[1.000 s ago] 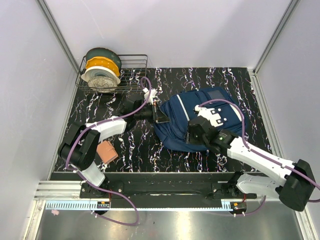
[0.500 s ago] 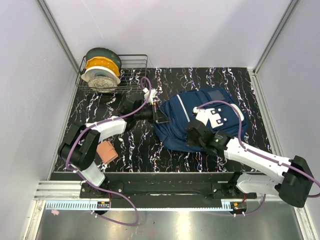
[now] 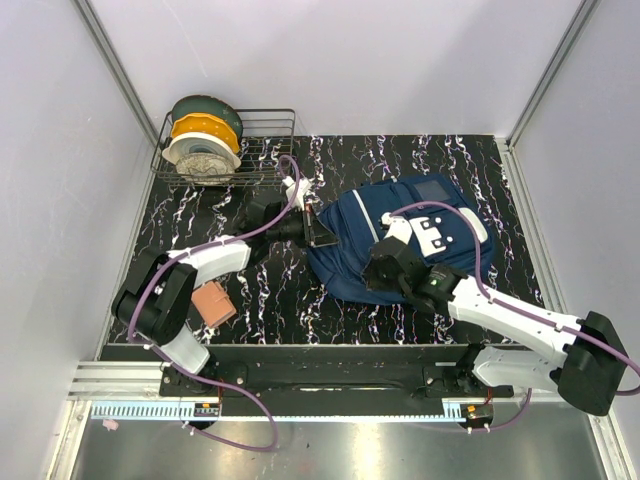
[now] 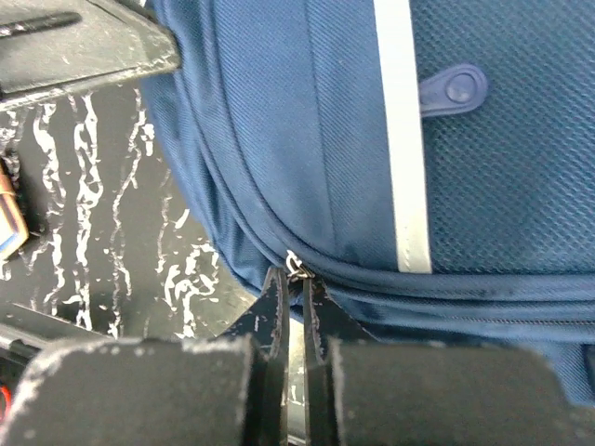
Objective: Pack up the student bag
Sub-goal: Unzip the student bag at the center of the board.
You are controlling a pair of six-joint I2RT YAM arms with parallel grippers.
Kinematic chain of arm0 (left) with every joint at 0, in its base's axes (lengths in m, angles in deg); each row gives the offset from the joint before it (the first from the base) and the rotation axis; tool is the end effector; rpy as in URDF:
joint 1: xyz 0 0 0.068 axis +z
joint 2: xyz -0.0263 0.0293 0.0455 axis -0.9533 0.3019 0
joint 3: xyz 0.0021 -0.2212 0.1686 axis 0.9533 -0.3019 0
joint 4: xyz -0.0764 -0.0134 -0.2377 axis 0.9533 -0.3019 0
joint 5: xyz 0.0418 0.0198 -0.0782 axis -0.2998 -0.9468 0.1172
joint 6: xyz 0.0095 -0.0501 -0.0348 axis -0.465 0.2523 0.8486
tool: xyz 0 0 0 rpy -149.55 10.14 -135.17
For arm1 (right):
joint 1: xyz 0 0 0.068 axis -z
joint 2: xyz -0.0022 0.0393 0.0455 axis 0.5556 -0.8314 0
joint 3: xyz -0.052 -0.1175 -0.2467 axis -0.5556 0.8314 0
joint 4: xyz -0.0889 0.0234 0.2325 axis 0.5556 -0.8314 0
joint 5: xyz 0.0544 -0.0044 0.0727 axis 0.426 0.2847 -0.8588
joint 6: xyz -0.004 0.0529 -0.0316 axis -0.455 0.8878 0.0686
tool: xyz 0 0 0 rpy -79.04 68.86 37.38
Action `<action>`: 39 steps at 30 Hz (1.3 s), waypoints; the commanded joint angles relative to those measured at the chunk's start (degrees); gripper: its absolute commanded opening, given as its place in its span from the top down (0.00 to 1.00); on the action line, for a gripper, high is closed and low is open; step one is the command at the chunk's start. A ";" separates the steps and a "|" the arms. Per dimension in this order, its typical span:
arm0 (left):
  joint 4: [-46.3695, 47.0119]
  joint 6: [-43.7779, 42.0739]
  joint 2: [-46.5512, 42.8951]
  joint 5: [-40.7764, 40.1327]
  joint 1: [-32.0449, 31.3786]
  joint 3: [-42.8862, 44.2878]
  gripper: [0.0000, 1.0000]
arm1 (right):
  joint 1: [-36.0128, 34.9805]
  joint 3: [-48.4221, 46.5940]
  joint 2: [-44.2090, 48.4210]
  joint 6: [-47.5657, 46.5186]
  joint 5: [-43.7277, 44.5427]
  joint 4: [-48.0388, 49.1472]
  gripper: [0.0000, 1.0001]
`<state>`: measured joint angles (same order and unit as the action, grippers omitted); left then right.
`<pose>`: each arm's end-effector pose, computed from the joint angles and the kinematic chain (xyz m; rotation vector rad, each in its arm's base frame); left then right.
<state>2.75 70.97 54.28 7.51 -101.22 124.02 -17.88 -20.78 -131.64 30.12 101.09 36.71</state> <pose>0.2885 -0.1918 0.2214 0.2995 2.1680 -1.3915 0.1561 0.1732 0.2516 -0.0718 2.3181 0.4485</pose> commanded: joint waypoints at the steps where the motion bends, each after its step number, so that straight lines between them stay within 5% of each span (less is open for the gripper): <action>1: 8.98 1.36 -5.29 1.89 -1.35 -2.16 1.00 | -0.31 -0.52 -0.01 0.94 -7.44 13.37 1.00; 15: 12.77 2.68 -11.53 -2.15 -3.90 -9.10 1.00 | -0.31 -4.63 -6.24 3.67 -2.98 23.91 1.00; 22: 12.68 2.41 -14.00 -4.53 -5.30 -12.09 1.00 | -0.22 -3.33 0.50 7.10 4.06 26.21 1.00; 29: 17.68 3.99 -12.24 -3.66 -6.71 -11.66 1.00 | 0.05 -0.51 5.18 10.35 -6.82 29.13 1.00; 39: 21.12 4.35 -16.19 -7.78 -12.33 -13.85 1.00 | 0.13 -0.69 0.70 12.46 -0.16 36.05 1.00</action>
<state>14.79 74.14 42.59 -7.68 -107.41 111.30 -17.49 -18.68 -129.87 40.20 98.53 54.87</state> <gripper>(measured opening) 0.034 0.028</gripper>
